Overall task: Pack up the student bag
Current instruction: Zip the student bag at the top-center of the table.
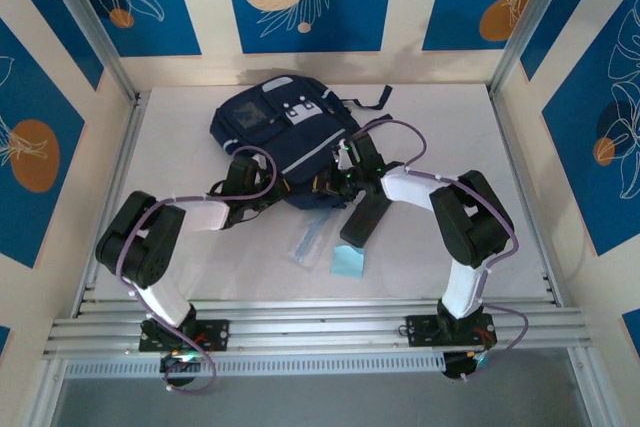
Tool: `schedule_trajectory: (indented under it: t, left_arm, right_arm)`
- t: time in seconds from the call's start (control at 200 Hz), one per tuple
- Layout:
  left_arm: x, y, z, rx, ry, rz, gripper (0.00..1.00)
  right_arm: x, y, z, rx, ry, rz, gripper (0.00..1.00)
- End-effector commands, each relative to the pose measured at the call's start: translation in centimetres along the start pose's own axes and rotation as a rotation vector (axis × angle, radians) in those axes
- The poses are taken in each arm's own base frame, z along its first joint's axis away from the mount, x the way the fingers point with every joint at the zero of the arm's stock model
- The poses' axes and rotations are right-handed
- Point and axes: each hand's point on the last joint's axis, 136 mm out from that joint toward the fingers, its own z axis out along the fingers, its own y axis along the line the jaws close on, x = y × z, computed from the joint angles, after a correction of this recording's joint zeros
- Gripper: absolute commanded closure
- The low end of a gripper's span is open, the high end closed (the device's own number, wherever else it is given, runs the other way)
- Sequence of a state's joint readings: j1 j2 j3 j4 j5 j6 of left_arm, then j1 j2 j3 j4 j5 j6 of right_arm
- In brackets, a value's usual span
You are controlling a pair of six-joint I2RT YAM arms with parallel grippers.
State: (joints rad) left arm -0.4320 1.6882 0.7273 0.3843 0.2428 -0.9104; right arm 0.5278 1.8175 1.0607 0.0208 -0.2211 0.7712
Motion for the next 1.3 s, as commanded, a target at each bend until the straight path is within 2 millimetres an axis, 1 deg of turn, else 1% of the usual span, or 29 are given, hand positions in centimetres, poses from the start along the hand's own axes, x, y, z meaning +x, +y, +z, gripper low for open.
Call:
schedule_trajectory:
  t: [0.0, 0.1, 0.16, 0.26, 0.37, 0.485, 0.535, 0.57, 0.6, 0.67, 0.7, 0.725, 0.775, 0.825, 0.845, 0.895, 1.005, 1.04, 1.11, 1.15, 1.21, 1.295]
  left_arm:
    - [-1.8, -0.4, -0.1, 0.032, -0.056, 0.023, 0.96]
    - [-2.3, 0.2, -0.5, 0.022, -0.057, 0.017, 1.00]
    - [-2.8, 0.7, -0.8, 0.013, -0.060, 0.010, 1.00]
    - [-3.8, 1.4, -1.7, -0.011, -0.072, 0.010, 1.00]
    - [-4.9, 1.4, -2.5, -0.022, -0.085, 0.023, 1.00]
    - [-6.4, 1.4, -3.4, -0.025, -0.081, 0.041, 1.00]
    - [-7.3, 1.8, -4.0, -0.047, -0.079, 0.049, 1.00]
    - [-8.1, 2.1, -4.4, -0.065, -0.081, 0.057, 1.00]
    - [-8.8, 2.6, -4.8, -0.085, -0.086, 0.058, 1.00]
    - [-10.8, 3.5, -5.7, -0.118, -0.124, 0.048, 0.99]
    - [-11.5, 4.0, -6.1, -0.132, -0.138, 0.029, 0.92]
    - [-12.1, 4.3, -6.4, -0.136, -0.146, 0.014, 0.83]
    - [-12.8, 4.5, -7.0, -0.148, -0.159, -0.014, 0.71]
    - [-12.9, 4.6, -7.5, -0.168, -0.165, -0.027, 0.49]
    - [-12.8, 4.5, -7.7, -0.170, -0.167, -0.033, 0.43]
    - [-12.2, 4.4, -8.1, -0.165, -0.159, -0.056, 0.31]
    - [-10.1, 4.4, -9.3, -0.154, -0.130, -0.111, 0.21]
    - [-9.2, 4.5, -9.7, -0.152, -0.127, -0.134, 0.19]
    - [-7.3, 4.6, -10.5, -0.143, -0.128, -0.180, 0.17]
    - [-6.1, 4.6, -10.8, -0.136, -0.132, -0.209, 0.15]
    - [-4.6, 4.4, -11.1, -0.116, -0.136, -0.254, 0.15]
    - [-3.2, 4.4, -11.5, -0.101, -0.166, -0.324, 0.14]
  right_arm:
    - [-0.6, -2.0, -1.3, 0.141, -0.073, -0.041, 1.00]
    - [-2.0, -4.5, -2.6, 0.318, -0.140, -0.147, 1.00]
    - [-2.9, -5.5, -3.6, 0.398, -0.167, -0.204, 1.00]
    - [-4.2, -6.1, -5.0, 0.479, -0.211, -0.275, 1.00]
    - [-5.6, -6.1, -6.1, 0.540, -0.259, -0.350, 1.00]
    - [-8.2, -7.1, -7.1, 0.669, -0.329, -0.470, 1.00]
    - [-8.9, -7.0, -7.1, 0.674, -0.328, -0.498, 1.00]
    - [-9.1, -6.3, -7.1, 0.647, -0.323, -0.502, 1.00]
    - [-9.1, -5.4, -6.9, 0.605, -0.318, -0.505, 1.00]
    - [-8.2, -2.4, -5.8, 0.455, -0.291, -0.495, 1.00]
    - [-7.7, -0.9, -5.3, 0.386, -0.274, -0.483, 1.00]
    - [-7.2, 0.2, -4.9, 0.340, -0.262, -0.467, 1.00]
    - [-6.2, 2.3, -4.0, 0.252, -0.239, -0.440, 1.00]
    - [-5.4, 4.0, -3.2, 0.185, -0.227, -0.411, 1.00]
    - [-5.2, 4.8, -2.9, 0.155, -0.223, -0.396, 1.00]
    - [-4.6, 6.4, -2.2, 0.091, -0.211, -0.366, 1.00]
    - [-4.1, 9.3, -0.9, -0.016, -0.188, -0.310, 1.00]
    - [-4.1, 10.3, -0.6, -0.051, -0.180, -0.308, 1.00]
    - [-4.1, 11.6, 0.1, -0.079, -0.163, -0.305, 1.00]
    - [-4.1, 12.4, 0.4, -0.097, -0.153, -0.307, 1.00]
    - [-4.0, 13.6, 0.8, -0.121, -0.142, -0.302, 1.00]
    - [-3.5, 14.9, 1.4, -0.145, -0.126, -0.299, 1.00]
